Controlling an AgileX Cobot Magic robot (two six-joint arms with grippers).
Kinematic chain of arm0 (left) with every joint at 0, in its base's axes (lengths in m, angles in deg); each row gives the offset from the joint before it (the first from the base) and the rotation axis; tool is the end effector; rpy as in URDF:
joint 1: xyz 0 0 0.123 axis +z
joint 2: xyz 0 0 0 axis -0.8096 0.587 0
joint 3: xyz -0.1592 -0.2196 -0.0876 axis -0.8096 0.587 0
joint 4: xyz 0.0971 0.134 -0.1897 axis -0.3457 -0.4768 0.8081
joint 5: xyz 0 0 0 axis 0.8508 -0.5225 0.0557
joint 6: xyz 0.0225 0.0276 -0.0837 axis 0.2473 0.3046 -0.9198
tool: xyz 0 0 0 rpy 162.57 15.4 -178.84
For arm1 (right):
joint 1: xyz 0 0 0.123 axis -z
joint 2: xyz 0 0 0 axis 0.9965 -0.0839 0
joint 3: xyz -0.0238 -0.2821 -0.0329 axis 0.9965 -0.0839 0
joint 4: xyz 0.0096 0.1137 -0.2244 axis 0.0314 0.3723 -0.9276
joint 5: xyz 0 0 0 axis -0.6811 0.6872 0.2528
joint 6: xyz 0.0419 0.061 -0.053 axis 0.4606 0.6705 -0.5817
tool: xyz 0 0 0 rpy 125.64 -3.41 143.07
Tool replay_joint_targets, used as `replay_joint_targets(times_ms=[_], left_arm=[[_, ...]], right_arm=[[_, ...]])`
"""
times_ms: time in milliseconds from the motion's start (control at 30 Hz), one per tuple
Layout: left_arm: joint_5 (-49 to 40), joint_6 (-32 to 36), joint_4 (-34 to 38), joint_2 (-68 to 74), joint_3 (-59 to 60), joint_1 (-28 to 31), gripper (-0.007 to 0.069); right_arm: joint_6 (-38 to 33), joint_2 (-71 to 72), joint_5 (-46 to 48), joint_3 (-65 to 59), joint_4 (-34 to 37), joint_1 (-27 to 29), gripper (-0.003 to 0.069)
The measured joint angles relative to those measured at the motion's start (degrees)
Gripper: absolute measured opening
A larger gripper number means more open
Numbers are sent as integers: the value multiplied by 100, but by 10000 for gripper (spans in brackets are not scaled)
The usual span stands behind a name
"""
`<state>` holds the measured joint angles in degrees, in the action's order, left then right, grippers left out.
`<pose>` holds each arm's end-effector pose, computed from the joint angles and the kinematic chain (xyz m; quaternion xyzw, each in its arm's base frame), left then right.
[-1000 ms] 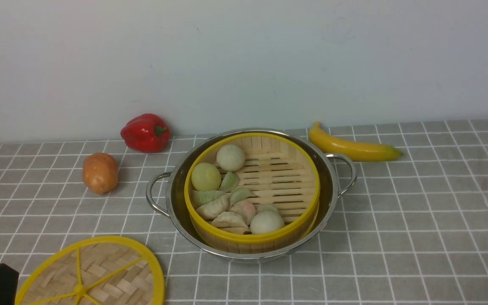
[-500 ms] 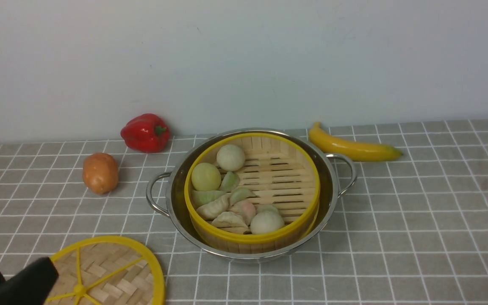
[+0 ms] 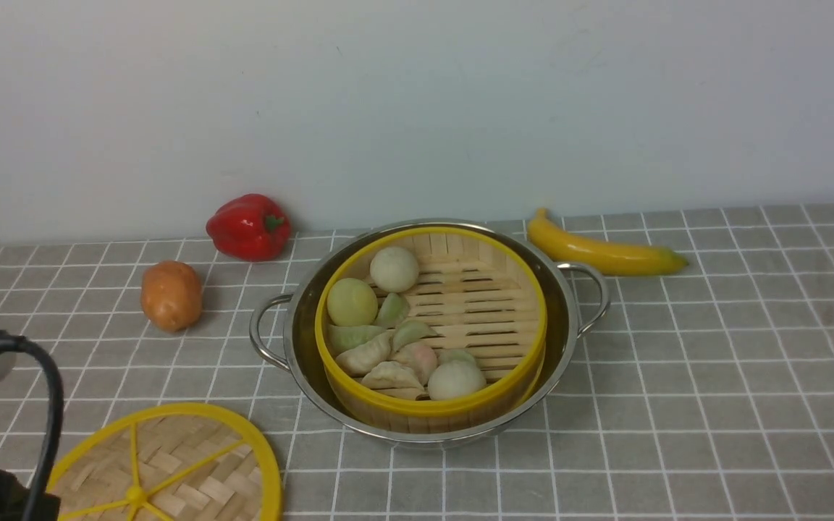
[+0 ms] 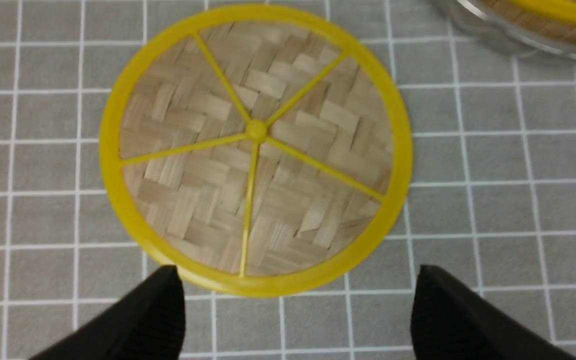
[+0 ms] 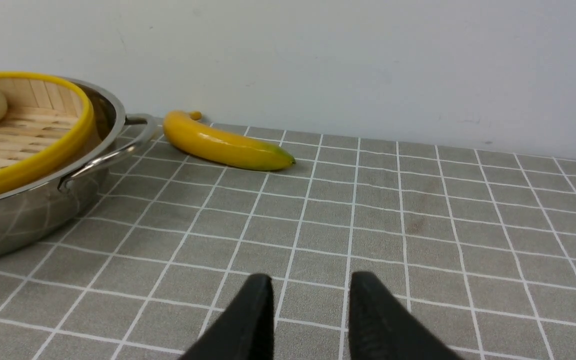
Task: Place the steamer in the pot on the grey tablecloth, and put the lid on the steamer.
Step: 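Grasp the bamboo steamer lid lying on the table by its centre knob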
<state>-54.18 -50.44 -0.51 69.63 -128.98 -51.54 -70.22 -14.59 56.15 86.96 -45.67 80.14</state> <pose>0.1141 -0.0022 0.3125 0.0155 0.9689 -0.0261 0.2455 0.0539 0.0031 0.1792 -0.0090 0.7948 0.0352 0.6057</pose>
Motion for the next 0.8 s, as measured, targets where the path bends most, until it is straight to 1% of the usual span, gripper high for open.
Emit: replay_joint_targets(times_ms=[133,267,400,533,800], left_arm=[[-39,123,-51,571,-164,0,557],[59,377,-68,1478,-212,0,557],[513,537,-68,2333,-214,0,557],[1236,565,-62,3153,-214,0,557],[1528,590,-42,3969,-219,0,557]], right_arm=[[0,0,0,0,0,0,240],[0,0,0,0,0,0,240],[0,0,0,0,0,0,240],[0,0,0,0,0,0,240],[0,0,0,0,0,0,240]])
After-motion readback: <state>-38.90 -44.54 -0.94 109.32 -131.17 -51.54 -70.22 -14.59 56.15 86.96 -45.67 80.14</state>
